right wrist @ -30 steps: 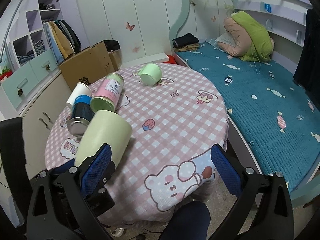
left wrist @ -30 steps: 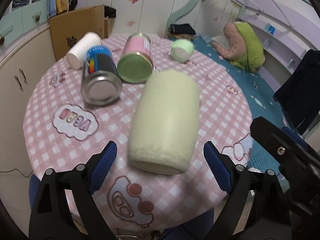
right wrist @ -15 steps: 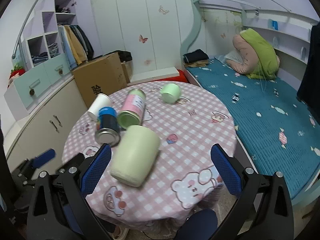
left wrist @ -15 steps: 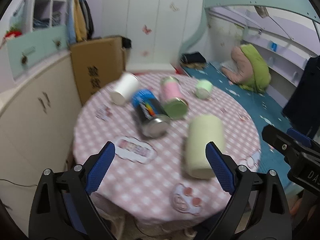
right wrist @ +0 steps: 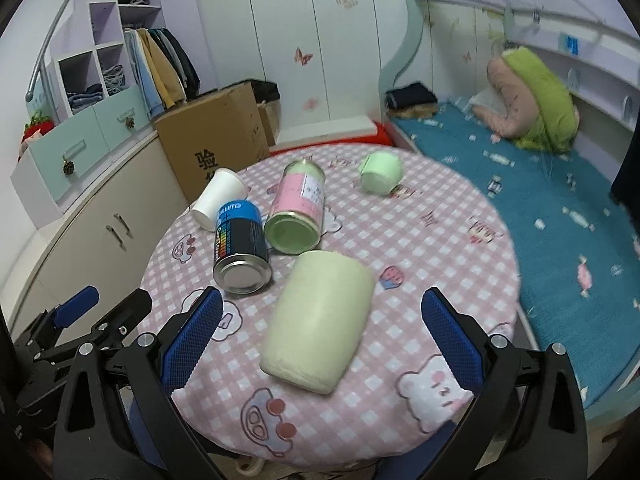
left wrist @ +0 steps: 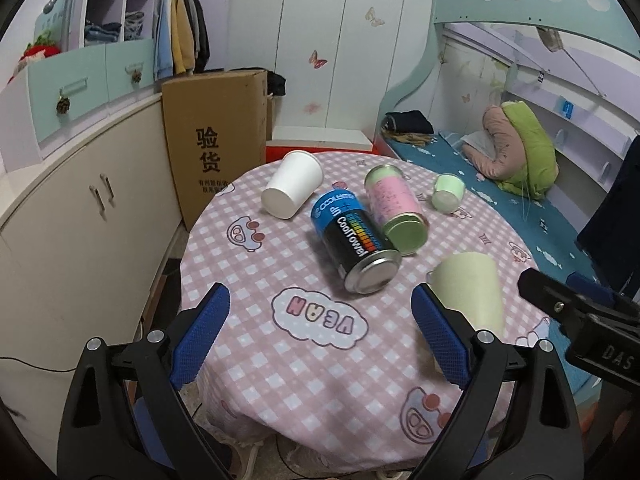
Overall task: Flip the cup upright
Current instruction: 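Turn the pale green cup rim-up with the right tool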
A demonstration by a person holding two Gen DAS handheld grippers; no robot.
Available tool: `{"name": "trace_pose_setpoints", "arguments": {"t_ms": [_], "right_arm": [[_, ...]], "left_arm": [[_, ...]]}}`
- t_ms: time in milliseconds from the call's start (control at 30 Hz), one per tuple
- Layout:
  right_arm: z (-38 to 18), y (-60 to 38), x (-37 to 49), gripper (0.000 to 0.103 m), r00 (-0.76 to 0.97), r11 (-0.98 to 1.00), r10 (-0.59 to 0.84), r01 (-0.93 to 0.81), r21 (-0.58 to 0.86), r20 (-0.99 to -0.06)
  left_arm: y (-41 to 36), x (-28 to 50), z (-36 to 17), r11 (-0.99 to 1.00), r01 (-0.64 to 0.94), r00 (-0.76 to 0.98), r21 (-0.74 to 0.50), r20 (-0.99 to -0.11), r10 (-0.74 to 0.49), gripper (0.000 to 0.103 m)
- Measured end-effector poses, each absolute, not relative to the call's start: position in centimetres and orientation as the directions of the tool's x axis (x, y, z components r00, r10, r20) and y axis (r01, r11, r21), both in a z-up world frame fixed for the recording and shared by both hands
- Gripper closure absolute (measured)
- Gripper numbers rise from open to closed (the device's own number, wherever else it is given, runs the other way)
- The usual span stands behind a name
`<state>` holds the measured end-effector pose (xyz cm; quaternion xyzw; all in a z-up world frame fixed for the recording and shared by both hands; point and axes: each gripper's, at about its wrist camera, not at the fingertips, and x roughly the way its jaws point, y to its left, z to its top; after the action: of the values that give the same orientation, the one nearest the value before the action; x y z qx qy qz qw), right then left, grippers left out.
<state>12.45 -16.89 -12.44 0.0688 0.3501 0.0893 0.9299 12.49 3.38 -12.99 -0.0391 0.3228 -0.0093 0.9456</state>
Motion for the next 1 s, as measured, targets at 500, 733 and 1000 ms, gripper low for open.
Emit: {"name": "trace_pose_setpoints", "arguments": {"t_ms": [500,733,1000], "right_arm": [[-18.9,-16.5,19.6,0.007,0.601,0.968,0.227,-0.052,0.246,-0.766],[-20.1,-17.4,21.0,0.007,0.57,0.953,0.264,-0.028,0.302,-0.778],[-21.4,-17.5,22.6,0.008,0.506,0.914,0.37,-0.048,0.403,-0.779]], "left_arm": [[5.7,17.3,-16.6,0.995,-0.044,0.739,-0.092,-0.673,-0.03,0.01],[5.6,18.7,-17.6,0.995,-0.038,0.718,-0.09,-0.695,-0.035,0.01],[5.9,19.1,-17.7,0.995,-0.052,0.72,-0.089,-0.694,-0.024,0.01]]}}
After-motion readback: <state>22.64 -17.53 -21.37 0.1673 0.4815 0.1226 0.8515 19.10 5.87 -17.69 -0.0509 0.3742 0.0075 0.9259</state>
